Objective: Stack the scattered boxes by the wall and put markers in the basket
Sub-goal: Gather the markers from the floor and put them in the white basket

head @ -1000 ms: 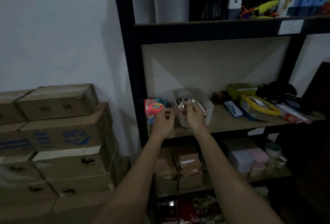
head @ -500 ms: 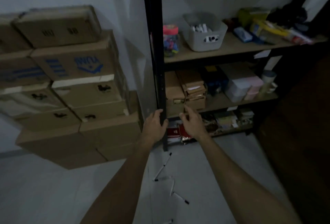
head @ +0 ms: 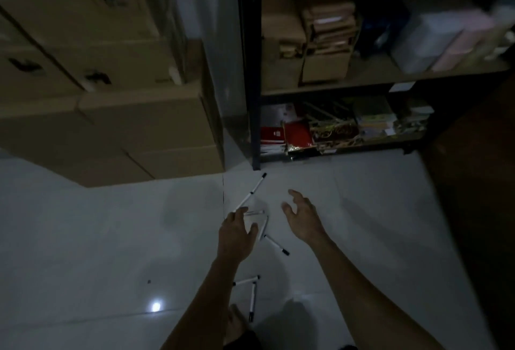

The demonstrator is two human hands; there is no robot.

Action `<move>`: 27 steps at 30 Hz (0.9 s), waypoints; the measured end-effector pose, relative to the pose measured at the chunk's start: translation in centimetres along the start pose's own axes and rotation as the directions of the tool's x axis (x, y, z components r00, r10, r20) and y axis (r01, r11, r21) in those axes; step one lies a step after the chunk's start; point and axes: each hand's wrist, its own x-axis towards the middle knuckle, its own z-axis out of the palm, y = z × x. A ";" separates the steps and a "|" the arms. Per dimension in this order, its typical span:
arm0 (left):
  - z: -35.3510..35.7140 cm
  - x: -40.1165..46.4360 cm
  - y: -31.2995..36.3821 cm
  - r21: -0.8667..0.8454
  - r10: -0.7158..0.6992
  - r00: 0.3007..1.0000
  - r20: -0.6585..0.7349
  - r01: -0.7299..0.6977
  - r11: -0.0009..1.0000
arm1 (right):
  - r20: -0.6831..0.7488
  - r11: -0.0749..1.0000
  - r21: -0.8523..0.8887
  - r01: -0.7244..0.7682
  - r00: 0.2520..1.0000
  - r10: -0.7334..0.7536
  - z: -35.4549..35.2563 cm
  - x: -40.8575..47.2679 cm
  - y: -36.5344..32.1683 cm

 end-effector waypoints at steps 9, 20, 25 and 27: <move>21.9 3.0 -18.2 0.016 -0.069 0.995 -0.073 0.070 0.997 | 0.063 0.999 -0.047 -0.026 0.998 0.029 16.0 11.9 19.6; 40.0 1.9 -33.1 0.269 -0.211 0.977 -0.021 0.208 0.940 | -0.005 0.933 -0.357 -0.053 0.999 0.054 28.1 20.4 32.2; 42.7 0.9 -34.1 0.349 -0.246 0.969 -0.010 0.234 0.907 | -0.062 0.929 -0.368 -0.039 0.998 0.017 30.3 20.5 34.7; 42.5 1.1 -34.2 0.349 -0.203 0.974 -0.101 0.226 0.909 | -0.094 0.933 -0.357 -0.041 0.996 0.008 30.8 20.9 34.7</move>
